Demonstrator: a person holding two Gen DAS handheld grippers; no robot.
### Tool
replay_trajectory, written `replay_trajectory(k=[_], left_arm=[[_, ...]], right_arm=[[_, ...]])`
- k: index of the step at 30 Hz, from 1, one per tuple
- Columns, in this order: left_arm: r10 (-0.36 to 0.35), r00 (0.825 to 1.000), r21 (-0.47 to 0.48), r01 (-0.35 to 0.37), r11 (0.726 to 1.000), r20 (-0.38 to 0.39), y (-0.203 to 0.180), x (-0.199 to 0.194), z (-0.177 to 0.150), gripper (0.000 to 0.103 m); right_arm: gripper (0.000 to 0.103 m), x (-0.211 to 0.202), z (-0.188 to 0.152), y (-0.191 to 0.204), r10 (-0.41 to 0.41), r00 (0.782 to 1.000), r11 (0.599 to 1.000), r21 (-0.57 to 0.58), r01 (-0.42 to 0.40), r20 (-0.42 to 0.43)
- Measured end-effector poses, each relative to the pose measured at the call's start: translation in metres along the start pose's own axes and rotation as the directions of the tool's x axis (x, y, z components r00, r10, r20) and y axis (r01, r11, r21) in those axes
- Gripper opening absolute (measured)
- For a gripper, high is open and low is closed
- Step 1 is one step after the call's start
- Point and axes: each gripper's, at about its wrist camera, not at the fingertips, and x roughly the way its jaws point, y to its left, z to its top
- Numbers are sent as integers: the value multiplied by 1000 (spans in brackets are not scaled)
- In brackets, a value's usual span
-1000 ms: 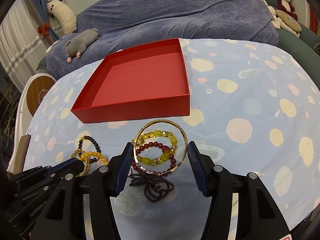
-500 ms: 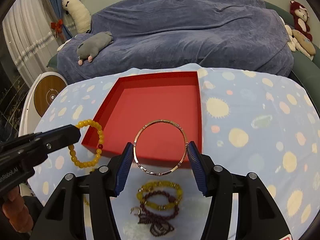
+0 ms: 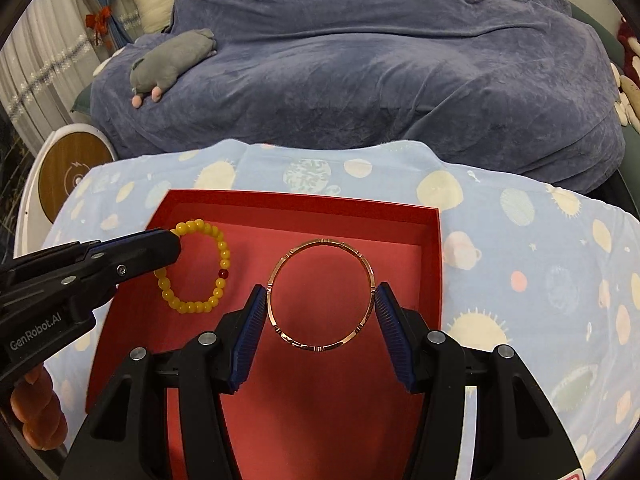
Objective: Organize jewelry
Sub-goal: 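Open both tools to drop the bracelets into the red box, then move the left tool to the twisted gold cuff and grasp it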
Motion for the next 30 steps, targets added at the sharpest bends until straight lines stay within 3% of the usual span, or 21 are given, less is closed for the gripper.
replay_trajectory(k=[9,11,12,21,30], left_arm=[[56,997,-62,-59,996,-53,30,35,3,10],[63,997,-80,-66,995,-43,34,31,1,25],[60,998,-91,-63,994,-34,36,27,-1,27],[73,997,-49,-72,996,25,18,-28,-24,28],[94,994,-6,-94,996,52,-6,-101,-85,28]], right_arm=[[56,30,9,1,-31,998,999,-32,29,-63],[59,26,9,1,-43,998,999,-29,41,-45],[60,22,8,1,-38,999,999,-19,37,-37],[61,-46,-21,10,-30,998,1000,4,30,50],[61,-125,-89,25,-56,993,998,5,56,108]])
